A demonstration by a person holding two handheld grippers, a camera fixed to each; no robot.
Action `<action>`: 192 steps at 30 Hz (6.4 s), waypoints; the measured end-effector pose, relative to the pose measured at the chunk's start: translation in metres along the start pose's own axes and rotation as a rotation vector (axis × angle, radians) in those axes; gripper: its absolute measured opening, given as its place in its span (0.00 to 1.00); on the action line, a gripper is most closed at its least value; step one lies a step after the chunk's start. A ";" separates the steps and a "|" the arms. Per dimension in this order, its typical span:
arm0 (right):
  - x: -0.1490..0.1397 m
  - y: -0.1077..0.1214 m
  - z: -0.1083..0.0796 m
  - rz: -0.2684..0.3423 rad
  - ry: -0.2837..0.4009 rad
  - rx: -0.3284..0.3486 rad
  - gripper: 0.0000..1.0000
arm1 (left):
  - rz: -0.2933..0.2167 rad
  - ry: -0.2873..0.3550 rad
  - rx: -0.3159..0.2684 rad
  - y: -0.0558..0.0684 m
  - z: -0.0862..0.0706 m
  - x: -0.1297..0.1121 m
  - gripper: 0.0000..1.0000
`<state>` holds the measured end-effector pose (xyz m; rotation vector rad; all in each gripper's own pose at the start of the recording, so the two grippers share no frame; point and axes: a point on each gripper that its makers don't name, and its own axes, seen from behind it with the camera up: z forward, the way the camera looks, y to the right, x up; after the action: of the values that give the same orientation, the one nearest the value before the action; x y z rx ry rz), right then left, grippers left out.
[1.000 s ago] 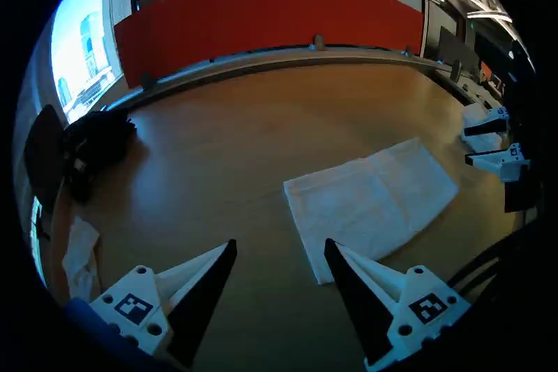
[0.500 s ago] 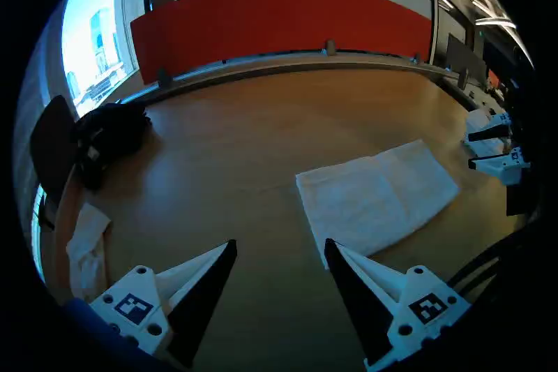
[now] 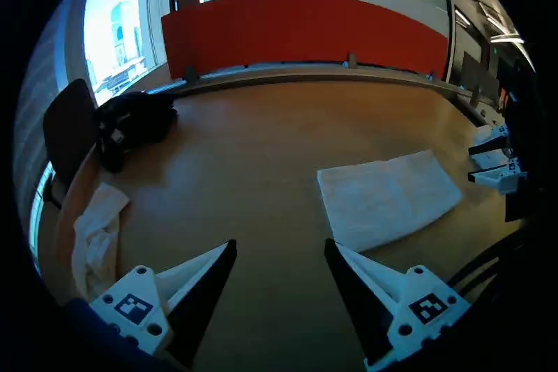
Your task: Fold towel
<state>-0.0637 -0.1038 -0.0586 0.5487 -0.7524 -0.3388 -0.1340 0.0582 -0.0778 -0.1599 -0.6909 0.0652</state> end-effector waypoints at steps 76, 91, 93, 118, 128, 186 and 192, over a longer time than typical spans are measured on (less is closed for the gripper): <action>-0.044 -0.019 0.018 -0.103 -0.145 0.143 0.05 | -0.027 0.063 0.057 -0.025 -0.038 -0.012 0.93; 0.038 -0.025 0.009 -0.214 -0.007 0.142 0.05 | -0.043 0.068 0.070 -0.034 -0.043 -0.012 0.93; 0.050 -0.026 0.007 -0.229 0.014 0.143 0.05 | -0.043 0.068 0.072 -0.035 -0.044 -0.012 0.93; 0.112 -0.056 0.011 -0.323 0.095 0.211 0.05 | -0.058 0.079 0.076 -0.043 -0.053 -0.013 0.93; 0.130 -0.086 0.027 -0.348 0.106 0.279 0.05 | -0.060 0.084 0.085 -0.048 -0.059 -0.017 0.93; 0.096 -0.175 0.097 -0.400 -0.066 0.483 0.75 | -0.110 0.102 0.091 -0.055 -0.073 -0.025 0.93; 0.093 -0.171 0.092 -0.389 -0.060 0.474 0.77 | -0.106 0.101 0.093 -0.055 -0.073 -0.026 0.93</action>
<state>-0.0826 -0.3188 -0.0513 1.1437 -0.7854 -0.5421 -0.1064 -0.0077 -0.1404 -0.0374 -0.5929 -0.0122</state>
